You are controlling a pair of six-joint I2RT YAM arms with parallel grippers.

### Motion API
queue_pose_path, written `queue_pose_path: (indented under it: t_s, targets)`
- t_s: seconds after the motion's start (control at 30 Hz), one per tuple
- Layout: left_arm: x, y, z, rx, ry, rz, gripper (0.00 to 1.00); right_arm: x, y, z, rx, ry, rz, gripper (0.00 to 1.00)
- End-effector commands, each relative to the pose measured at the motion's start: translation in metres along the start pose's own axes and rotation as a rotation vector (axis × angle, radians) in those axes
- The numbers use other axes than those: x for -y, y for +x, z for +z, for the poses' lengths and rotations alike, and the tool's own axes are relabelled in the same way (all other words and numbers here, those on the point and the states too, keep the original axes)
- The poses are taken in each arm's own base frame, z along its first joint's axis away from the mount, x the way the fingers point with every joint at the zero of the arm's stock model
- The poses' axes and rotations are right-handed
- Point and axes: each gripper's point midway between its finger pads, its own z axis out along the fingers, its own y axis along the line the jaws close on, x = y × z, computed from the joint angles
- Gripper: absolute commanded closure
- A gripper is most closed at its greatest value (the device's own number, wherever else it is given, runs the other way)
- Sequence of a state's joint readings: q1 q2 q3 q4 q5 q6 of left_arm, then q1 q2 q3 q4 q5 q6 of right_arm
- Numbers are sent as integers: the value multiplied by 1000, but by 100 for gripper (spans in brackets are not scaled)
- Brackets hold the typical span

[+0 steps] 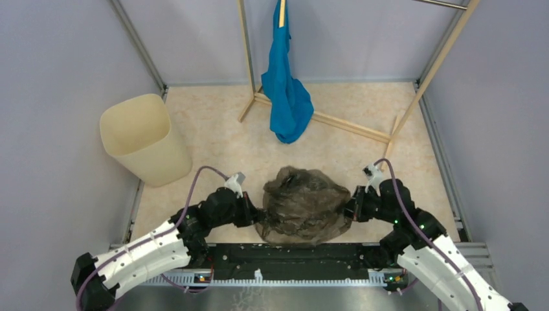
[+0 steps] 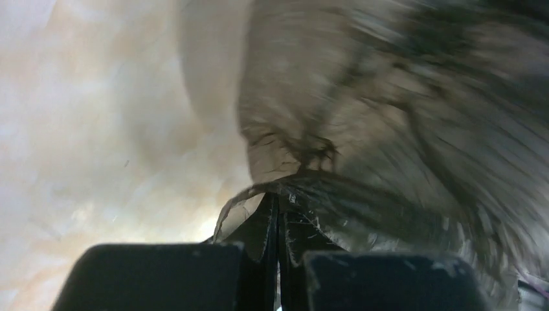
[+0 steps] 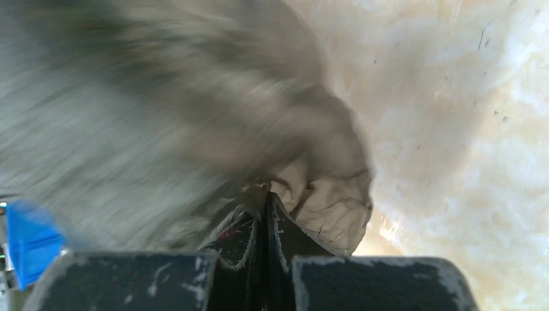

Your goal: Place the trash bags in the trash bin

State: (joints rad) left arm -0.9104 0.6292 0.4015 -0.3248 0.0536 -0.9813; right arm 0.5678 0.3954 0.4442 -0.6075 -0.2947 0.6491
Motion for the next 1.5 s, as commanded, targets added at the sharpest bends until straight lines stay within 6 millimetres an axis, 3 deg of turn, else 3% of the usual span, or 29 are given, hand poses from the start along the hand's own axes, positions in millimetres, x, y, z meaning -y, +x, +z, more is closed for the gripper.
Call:
queue_pose_path:
  t_s: [0.0, 0.1, 0.17, 0.23, 0.3, 0.37, 0.43, 0.47, 0.5, 0.57, 0.63, 0.67, 0.7, 0.77, 0.83, 0.93, 1.03, 1.1, 1.13, 1.2, 1.23, 1.27, 1.3, 1.37, 1.4, 1.43, 1.47]
  targets:
    - [57, -27, -32, 119, 255, -90, 100, -66, -58, -52, 251, -198, -30, 100]
    - [140, -91, -85, 301, 424, 50, 100, -111, -116, -98, 354, -183, -199, 100]
    - [211, -128, -133, 354, 521, 192, 100, -151, -153, -138, 414, -202, -304, 100]
    - [269, -147, -174, 347, 617, 305, 100, -185, -181, -179, 514, -252, -369, 100]
    - [299, -155, -193, 371, 717, 354, 100, -207, -195, -213, 635, -320, -404, 100]
    - [287, -157, -179, 396, 690, 312, 100, -202, -192, -214, 673, -322, -402, 100]
    - [241, -145, -135, 362, 548, 232, 100, -167, -177, -182, 617, -235, -341, 100]
    - [207, -130, -106, 312, 442, 185, 100, -144, -162, -159, 559, -182, -285, 100]
    - [159, -106, -72, 240, 310, 135, 100, -117, -141, -130, 477, -129, -222, 100]
    - [87, -62, -36, 127, 136, 48, 100, -74, -86, -79, 293, -96, -100, 100]
    - [38, -27, -22, 59, 58, -35, 100, -55, -36, -48, 140, -151, 4, 100]
    - [30, -18, -21, 54, 72, -65, 100, -52, -24, -42, 113, -180, 38, 100]
    - [37, -20, -28, 82, 142, -80, 100, -53, -24, -45, 135, -198, 49, 100]
    - [66, -40, -45, 172, 270, -73, 100, -67, -50, -68, 256, -208, -13, 100]
    - [115, -81, -79, 307, 382, 25, 100, -78, -91, -91, 366, -127, -108, 100]
    - [203, -136, -126, 373, 436, 232, 100, -117, -151, -132, 441, -62, -294, 100]
    - [278, -155, -153, 307, 551, 382, 100, -164, -190, -174, 524, -116, -402, 100]
    - [294, -158, -156, 314, 610, 399, 100, -181, -199, -191, 602, -180, -427, 100]
    - [287, -158, -149, 329, 600, 384, 100, -180, -198, -192, 626, -191, -423, 100]
    - [242, -151, -115, 339, 474, 298, 100, -153, -184, -165, 586, -145, -352, 100]
    - [207, -140, -91, 321, 380, 229, 100, -132, -169, -144, 528, -104, -308, 100]
    - [157, -118, -60, 276, 261, 166, 100, -109, -148, -118, 445, -61, -263, 100]
    - [119, -100, -43, 243, 170, 117, 100, -88, -125, -96, 360, -37, -210, 100]
    - [58, -62, -27, 161, 36, 39, 100, -60, -72, -59, 195, -54, -105, 100]
    - [37, -46, -25, 125, -5, -8, 100, -60, -54, -51, 153, -116, -66, 100]
    - [28, -35, -27, 106, -2, -31, 100, -59, -38, -45, 123, -169, -34, 100]
    - [26, -30, -32, 104, 24, -41, 100, -65, -37, -51, 153, -211, -18, 100]
